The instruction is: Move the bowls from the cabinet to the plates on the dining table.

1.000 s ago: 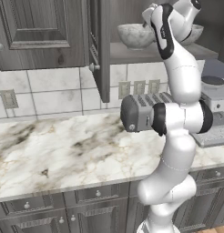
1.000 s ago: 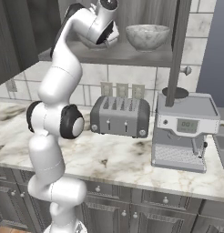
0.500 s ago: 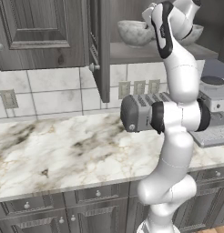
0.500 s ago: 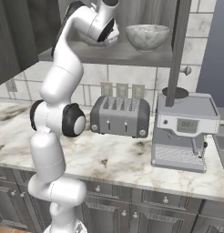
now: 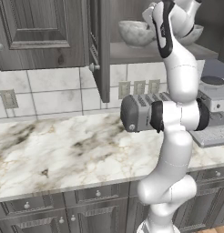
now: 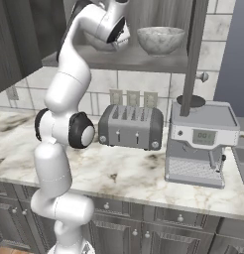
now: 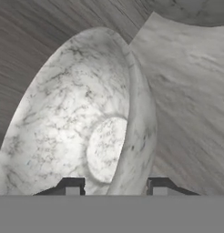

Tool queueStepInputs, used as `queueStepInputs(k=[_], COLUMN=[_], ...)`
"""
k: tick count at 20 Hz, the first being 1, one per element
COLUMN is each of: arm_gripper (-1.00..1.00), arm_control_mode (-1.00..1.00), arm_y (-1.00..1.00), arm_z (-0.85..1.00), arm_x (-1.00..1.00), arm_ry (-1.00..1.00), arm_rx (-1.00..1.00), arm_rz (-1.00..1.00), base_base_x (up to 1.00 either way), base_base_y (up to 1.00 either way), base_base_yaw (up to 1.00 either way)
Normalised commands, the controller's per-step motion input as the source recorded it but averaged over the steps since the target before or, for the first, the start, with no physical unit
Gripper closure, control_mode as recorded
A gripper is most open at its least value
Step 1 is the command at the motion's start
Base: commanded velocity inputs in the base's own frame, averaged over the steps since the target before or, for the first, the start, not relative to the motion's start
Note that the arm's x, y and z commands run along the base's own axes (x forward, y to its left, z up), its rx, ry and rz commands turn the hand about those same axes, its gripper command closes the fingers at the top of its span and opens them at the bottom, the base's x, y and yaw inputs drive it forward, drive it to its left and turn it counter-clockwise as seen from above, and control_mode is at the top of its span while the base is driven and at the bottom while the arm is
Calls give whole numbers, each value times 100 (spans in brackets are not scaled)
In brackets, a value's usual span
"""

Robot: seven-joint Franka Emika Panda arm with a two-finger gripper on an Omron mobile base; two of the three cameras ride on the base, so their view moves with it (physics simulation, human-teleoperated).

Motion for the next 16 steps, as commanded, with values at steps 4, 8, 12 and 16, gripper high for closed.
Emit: queueStepInputs(k=[4, 8, 12, 16], arm_gripper=[100, 100, 100, 100], arm_control_mode=[-100, -100, -100, -100], arm_y=[0, -2, -6, 0], arm_z=[4, 1, 0, 29], arm_x=[-29, -27, -24, -6], arm_ry=[14, 17, 11, 10], arm_rx=[-5, -6, -4, 0], arm_rz=[0, 0, 0, 0], base_base_x=[0, 0, 0, 0], base_base_y=[0, 0, 0, 0], base_base_yaw=[0, 0, 0, 0])
